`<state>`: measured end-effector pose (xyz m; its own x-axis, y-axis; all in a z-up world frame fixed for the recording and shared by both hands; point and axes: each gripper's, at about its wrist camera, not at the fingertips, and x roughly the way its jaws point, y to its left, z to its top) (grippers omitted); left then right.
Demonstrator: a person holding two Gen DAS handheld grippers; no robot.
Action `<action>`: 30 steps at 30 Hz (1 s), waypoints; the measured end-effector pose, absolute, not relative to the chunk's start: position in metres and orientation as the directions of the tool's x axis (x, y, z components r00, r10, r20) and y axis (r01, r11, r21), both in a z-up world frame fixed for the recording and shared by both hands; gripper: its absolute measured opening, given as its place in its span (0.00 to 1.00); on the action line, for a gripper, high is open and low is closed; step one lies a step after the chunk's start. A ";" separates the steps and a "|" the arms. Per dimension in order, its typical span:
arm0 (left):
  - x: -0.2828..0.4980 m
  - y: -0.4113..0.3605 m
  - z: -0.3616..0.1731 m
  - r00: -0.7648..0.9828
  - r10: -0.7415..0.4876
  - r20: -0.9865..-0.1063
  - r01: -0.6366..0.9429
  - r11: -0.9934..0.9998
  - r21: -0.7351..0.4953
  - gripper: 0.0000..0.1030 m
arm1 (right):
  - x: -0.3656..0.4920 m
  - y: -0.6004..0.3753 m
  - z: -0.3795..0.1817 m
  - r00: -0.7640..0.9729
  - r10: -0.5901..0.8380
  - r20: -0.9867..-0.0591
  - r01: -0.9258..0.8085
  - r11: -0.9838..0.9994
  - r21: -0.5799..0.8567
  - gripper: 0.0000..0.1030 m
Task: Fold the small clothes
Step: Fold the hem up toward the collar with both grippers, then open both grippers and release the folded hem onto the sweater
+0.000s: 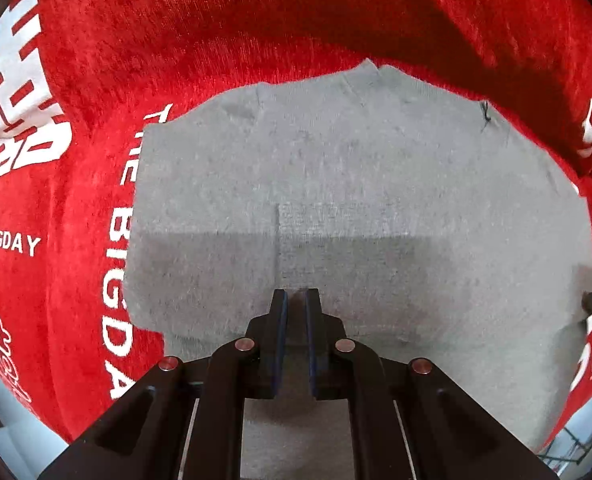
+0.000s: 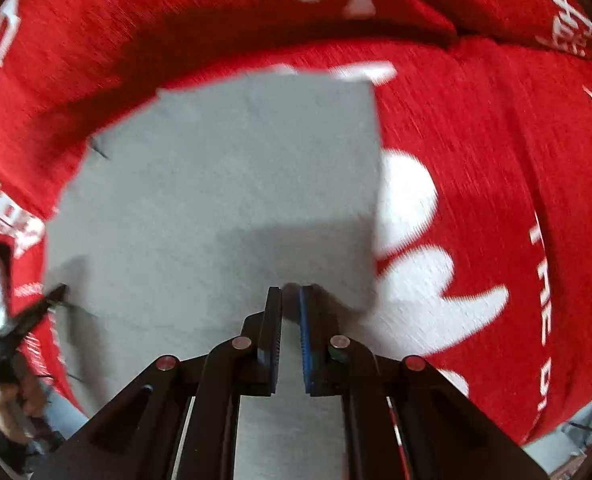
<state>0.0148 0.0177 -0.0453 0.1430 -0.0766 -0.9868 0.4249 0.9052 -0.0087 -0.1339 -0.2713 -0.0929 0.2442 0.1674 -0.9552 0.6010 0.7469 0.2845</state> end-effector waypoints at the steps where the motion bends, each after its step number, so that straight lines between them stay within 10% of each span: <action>1: 0.013 0.020 -0.043 0.148 -0.081 -0.986 0.426 0.905 -0.010 0.09 | -0.139 -0.273 -0.091 0.255 0.169 -0.952 0.603 0.742 0.294 0.06; 25: -0.032 0.044 -0.006 0.089 -0.058 -0.994 0.458 0.889 -0.011 0.09 | -0.146 -0.212 -0.055 0.221 0.264 -0.939 0.632 0.695 0.344 0.11; 26: -0.034 0.046 -0.006 0.085 -0.059 -0.995 0.457 0.889 -0.014 0.16 | -0.144 -0.208 -0.054 0.220 0.267 -0.938 0.624 0.701 0.345 0.11; 27: -0.036 0.048 -0.005 0.082 -0.057 -0.995 0.452 0.892 -0.014 0.54 | -0.141 -0.205 -0.052 0.218 0.267 -0.939 0.616 0.708 0.345 0.11; 29: -0.038 0.052 0.000 0.104 -0.034 -0.994 0.433 0.901 0.015 0.99 | -0.136 -0.198 -0.050 0.217 0.267 -0.939 0.601 0.721 0.345 0.11; 30: -0.040 0.054 0.007 0.144 -0.033 -0.989 0.426 0.904 0.032 0.99 | -0.134 -0.195 -0.048 0.219 0.269 -0.938 0.594 0.726 0.347 0.15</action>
